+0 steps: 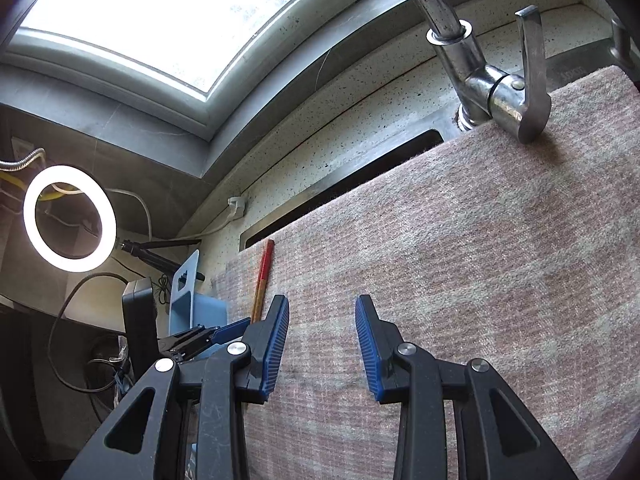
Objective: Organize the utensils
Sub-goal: 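Move the left tool over the remaining red-tipped chopsticks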
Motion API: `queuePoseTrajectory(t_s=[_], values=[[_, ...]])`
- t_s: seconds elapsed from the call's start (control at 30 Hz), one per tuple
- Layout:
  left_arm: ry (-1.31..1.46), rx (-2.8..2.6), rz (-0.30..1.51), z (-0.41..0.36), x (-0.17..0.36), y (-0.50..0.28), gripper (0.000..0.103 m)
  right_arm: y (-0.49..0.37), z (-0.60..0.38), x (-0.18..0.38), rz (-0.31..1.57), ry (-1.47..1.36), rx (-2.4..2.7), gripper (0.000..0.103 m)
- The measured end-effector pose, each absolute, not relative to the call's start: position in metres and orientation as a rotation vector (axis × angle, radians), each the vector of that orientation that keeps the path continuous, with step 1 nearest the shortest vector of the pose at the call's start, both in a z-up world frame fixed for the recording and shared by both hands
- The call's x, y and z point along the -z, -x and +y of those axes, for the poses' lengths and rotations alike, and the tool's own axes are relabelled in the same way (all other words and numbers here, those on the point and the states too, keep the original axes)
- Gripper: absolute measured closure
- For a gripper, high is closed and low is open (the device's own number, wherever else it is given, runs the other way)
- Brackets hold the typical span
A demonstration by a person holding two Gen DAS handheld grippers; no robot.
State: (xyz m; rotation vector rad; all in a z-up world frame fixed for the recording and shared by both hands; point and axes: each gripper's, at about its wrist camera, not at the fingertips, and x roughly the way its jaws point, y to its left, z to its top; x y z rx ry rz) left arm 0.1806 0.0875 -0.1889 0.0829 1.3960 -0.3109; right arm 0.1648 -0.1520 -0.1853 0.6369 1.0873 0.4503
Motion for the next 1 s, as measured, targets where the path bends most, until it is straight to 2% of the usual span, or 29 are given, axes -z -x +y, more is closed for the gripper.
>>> queuePoseTrajectory(t_s=[0.6,1.0], values=[[0.19,0.492,1.374,-0.022,0.188,-0.121,0.06,-0.158,-0.172,0.186,1.126,-0.576,-0.502,0.072],[0.098,0.396,1.331,0.0,0.184,-0.127,0.06,-0.146,-0.19,0.192,1.155,-0.572,-0.502,0.072]])
